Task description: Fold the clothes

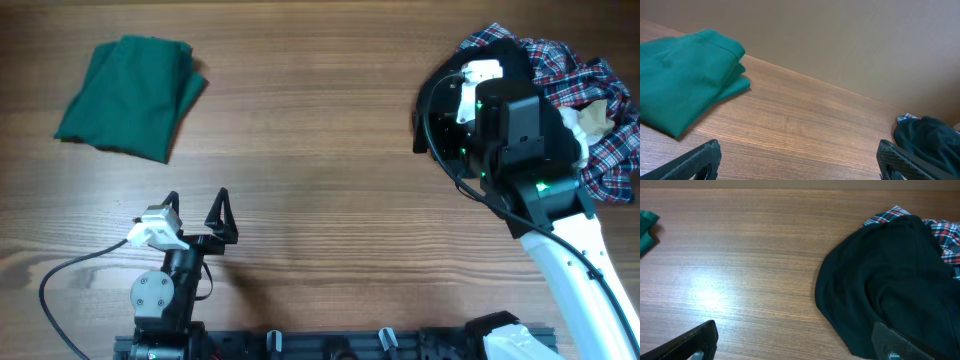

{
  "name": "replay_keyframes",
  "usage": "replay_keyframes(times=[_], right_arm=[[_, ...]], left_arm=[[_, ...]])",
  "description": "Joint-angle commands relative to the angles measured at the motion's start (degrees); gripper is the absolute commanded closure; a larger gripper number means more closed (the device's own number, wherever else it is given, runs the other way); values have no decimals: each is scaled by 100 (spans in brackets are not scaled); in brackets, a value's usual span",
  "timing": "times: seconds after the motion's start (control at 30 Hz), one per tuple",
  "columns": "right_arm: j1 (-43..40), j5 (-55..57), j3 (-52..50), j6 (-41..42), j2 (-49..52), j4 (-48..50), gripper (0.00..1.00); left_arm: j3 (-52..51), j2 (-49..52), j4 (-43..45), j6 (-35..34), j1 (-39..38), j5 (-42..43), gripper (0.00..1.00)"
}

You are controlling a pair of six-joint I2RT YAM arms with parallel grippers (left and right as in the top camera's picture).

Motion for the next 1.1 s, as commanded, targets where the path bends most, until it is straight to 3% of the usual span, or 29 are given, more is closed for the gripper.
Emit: replay_keyframes(times=[0.0,0.27,0.37,0.5,0.57,0.6,0.7,0.8,0.97,1.07], right_arm=[[-13,103,107,-98,-188,9,0],[-66,273,101,-111,-2780,-120,0],[-586,31,-181,-61,-3585,238,0],[-1032,-81,-1862,-96,-4459,1552,0],[-1075,-544,-3320,-87,-4951,3171,0],[-1075,-802,-4059,83,-5204,3950,0],[-1075,-758,-5329,839,-5711,4892,0],[-1075,-761,-6015,752,-6161,4977,0],[-1080,-935,-6328,-463,-6472,4769,0],[-1080,-938,-6522,-560,-6649,4680,0]], left_arm=[[-20,-63,-46,-50,33,-94,0],[-20,-63,-44,-50,33,-96,0],[-20,-63,-46,-50,33,-94,0],[-20,-63,-46,-50,33,-96,0],[-20,-63,-46,-50,33,-94,0],[-20,-63,-44,-50,33,-94,0],[-20,-63,-46,-50,33,-96,0],[-20,-63,-46,-50,33,-94,0],[-20,-63,-44,-50,33,-94,0],[-20,-63,-44,-50,33,-96,0]])
